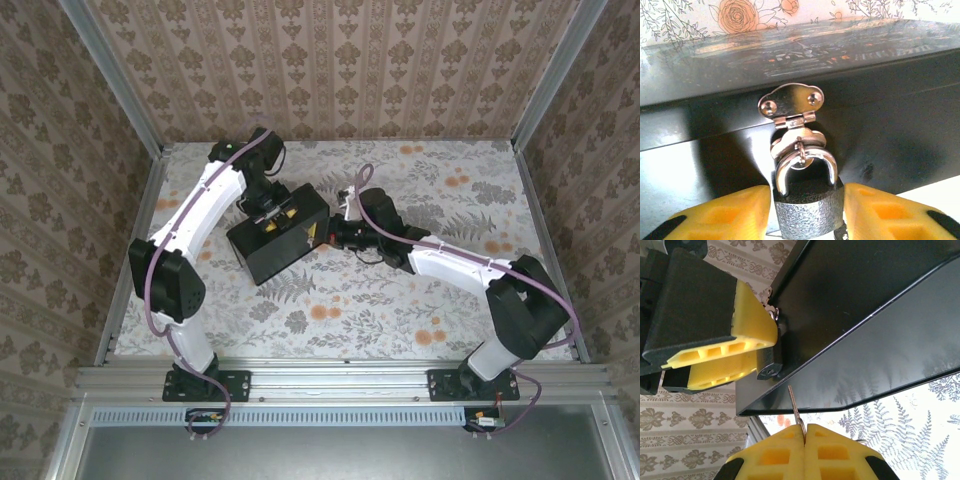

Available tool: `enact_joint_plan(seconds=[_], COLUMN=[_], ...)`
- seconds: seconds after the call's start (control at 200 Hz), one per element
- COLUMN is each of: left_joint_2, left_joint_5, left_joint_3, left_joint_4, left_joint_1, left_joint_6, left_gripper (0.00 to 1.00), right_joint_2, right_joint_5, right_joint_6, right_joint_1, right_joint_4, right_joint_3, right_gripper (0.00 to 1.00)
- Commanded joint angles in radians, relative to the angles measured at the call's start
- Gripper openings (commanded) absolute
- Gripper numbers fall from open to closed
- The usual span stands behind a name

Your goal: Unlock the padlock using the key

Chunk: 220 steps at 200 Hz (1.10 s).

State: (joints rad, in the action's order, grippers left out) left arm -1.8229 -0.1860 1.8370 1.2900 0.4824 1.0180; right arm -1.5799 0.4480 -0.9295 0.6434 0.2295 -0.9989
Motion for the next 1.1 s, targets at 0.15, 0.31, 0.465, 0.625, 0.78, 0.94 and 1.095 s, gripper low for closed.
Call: enact_joint_plan(seconds=[0.15,0.31,0.465,0.625,0.78,0.94,1.095], left_joint_2=[-0.069,-0.075,-0.078,-0.070,-0.062,-0.053,-0.042], left_joint_5=[-0.007,-0.018,-0.023,-0.020,-0.031,-0.041,-0.050], left_joint_3=[-0.013,-0.017,-0.017,-0.022,-0.040,-0.057,-0.077], left_joint_4=[0.098,0.090,0.082,0.076,0.061,0.045,0.031], left_joint_1=[-0.001,-0.003,-0.003,-0.007,-0.016,-0.016,-0.016], left_joint_6=[-0.017,-0.012,-0.006,0.003,0.014,0.024,0.037], left_gripper=[0.39,0.38,0.37,0.36,0.36,0.36,0.36], right_joint_2=[-0.046,-0.058,-0.063,-0.074,-0.080,-0.094,-0.100], right_joint_5=[0.003,-0.021,-0.054,-0.052,-0.070,-0.087,-0.119], right_joint_6=[-0.089,-0.154,-0.210,-0.237,-0.251,-0.282,-0.314], right_joint_1=[0.026,0.044,0.048,0.056,0.063,0.068,0.077], right_joint_4=[0.095,0.145,0.177,0.211,0.215,0.248,0.293], right_joint_3=[-0.023,-0.012,0.000,0.006,0.011,0.016,0.032], right_gripper=[0.00,0.00,0.00,0.00,0.00,0.00,0.00])
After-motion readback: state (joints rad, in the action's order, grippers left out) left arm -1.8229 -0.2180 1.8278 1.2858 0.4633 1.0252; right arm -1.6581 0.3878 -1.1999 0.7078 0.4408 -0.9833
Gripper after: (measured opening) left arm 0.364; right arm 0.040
